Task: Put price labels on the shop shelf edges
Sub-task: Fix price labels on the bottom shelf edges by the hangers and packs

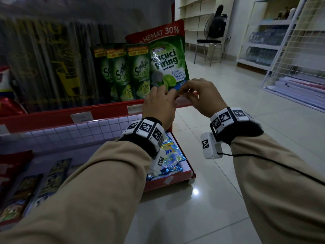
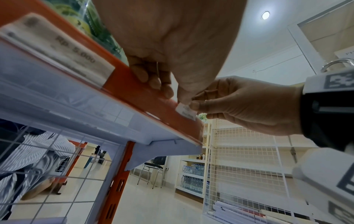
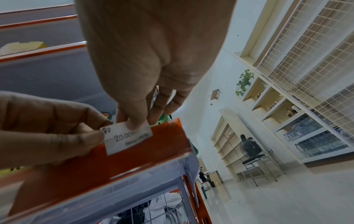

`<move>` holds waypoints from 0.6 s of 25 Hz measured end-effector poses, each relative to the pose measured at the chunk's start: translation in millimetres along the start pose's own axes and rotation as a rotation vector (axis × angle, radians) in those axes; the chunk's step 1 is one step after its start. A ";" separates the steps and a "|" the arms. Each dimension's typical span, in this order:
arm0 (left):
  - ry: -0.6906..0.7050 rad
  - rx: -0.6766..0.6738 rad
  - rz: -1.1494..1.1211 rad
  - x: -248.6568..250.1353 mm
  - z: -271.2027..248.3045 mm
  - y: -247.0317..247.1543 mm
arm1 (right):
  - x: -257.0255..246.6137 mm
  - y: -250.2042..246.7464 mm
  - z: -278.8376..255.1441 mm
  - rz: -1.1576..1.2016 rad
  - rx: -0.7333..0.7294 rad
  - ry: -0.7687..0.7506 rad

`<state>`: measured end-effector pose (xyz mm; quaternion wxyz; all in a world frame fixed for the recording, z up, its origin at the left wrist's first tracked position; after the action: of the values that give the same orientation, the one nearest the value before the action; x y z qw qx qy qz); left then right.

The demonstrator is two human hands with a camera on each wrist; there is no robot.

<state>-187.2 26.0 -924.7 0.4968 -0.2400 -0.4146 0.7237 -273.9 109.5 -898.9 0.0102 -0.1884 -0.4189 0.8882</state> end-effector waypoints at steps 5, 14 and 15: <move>-0.009 0.003 0.002 -1.8 3.1 2.1 | 8.7 -7.4 -0.6 -0.010 -0.036 0.055; 0.001 -0.025 0.026 -2.1 3.9 0.8 | 14.2 6.9 6.5 -0.191 -0.231 0.045; 0.004 -0.019 0.024 -2.1 3.7 -0.3 | 14.8 7.2 7.1 -0.200 -0.238 0.045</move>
<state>-189.0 22.8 -922.6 0.4867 -0.2511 -0.4175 0.7251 -289.1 102.1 -905.0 0.0856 -0.1654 -0.5377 0.8223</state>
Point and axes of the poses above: each hand's wrist, its own z-axis towards the middle knuckle, its own y-axis out of the palm, x = y × z, the point moved 7 cm from there along z, towards the middle knuckle, and after that the axes turned 3 degrees about -x, right-handed, at the moved point
